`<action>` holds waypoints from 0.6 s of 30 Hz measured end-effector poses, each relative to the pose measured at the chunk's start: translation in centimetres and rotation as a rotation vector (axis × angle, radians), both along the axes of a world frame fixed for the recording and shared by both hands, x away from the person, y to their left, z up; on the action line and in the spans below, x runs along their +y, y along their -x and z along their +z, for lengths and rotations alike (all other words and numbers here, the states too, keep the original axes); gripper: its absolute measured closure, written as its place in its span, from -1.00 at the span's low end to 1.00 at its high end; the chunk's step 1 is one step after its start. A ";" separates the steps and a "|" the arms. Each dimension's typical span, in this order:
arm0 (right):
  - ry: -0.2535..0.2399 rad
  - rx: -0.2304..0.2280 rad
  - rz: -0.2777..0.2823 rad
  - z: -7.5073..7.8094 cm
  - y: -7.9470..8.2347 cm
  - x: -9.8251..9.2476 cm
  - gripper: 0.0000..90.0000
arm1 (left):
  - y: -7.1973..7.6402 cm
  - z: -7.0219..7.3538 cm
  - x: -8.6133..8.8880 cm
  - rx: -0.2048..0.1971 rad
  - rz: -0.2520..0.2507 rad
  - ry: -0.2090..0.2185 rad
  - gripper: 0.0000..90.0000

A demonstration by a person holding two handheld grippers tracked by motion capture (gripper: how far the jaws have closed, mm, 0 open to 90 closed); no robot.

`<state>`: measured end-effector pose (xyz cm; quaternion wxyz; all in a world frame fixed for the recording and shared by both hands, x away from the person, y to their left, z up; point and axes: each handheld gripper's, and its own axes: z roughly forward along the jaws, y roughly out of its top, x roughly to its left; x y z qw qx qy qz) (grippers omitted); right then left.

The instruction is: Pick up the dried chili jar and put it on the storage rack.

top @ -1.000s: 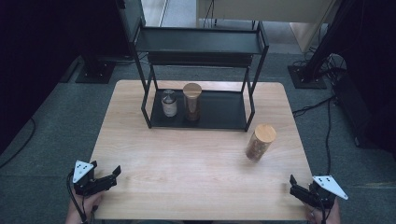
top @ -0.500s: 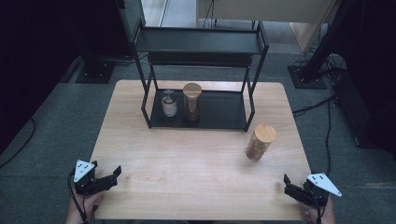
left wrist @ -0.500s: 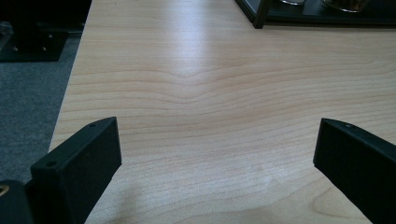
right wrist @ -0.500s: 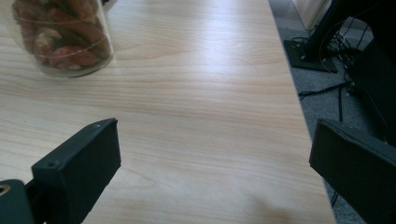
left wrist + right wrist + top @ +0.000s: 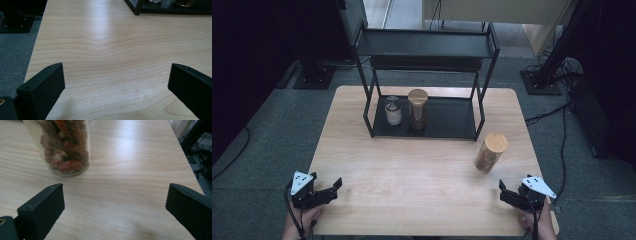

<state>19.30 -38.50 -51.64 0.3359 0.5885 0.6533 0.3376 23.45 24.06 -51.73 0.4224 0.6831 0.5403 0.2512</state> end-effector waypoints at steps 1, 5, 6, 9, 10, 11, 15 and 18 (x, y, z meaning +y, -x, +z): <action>-0.001 0.000 0.006 0.0 -0.1 0.2 -0.95 | 0.0 0.0 0.0 0.000 0.000 0.000 -0.98; -0.009 0.000 0.024 0.1 -0.8 1.1 -0.95 | 0.0 0.0 0.0 0.000 -0.002 0.002 -0.98; -0.008 0.001 0.026 0.1 -1.0 1.3 -0.95 | 0.0 0.0 0.0 0.000 -0.003 0.002 -0.98; -0.020 0.003 0.027 0.1 -1.6 1.7 -0.95 | 0.0 0.0 0.0 -0.001 -0.001 0.003 -0.98; -0.021 0.003 0.028 0.2 -1.7 1.9 -0.95 | 0.0 0.0 0.0 -0.001 -0.001 0.004 -0.98; -0.025 0.004 0.031 0.2 -1.9 2.1 -0.95 | 0.0 0.0 0.0 -0.001 -0.003 0.003 -0.98; -0.028 0.006 0.042 0.2 -2.5 2.7 -0.95 | 0.0 0.0 0.0 0.000 -0.005 0.001 -0.98; -0.033 0.007 0.050 0.3 -3.0 3.2 -0.95 | -0.1 0.0 0.0 0.001 -0.006 0.003 -0.98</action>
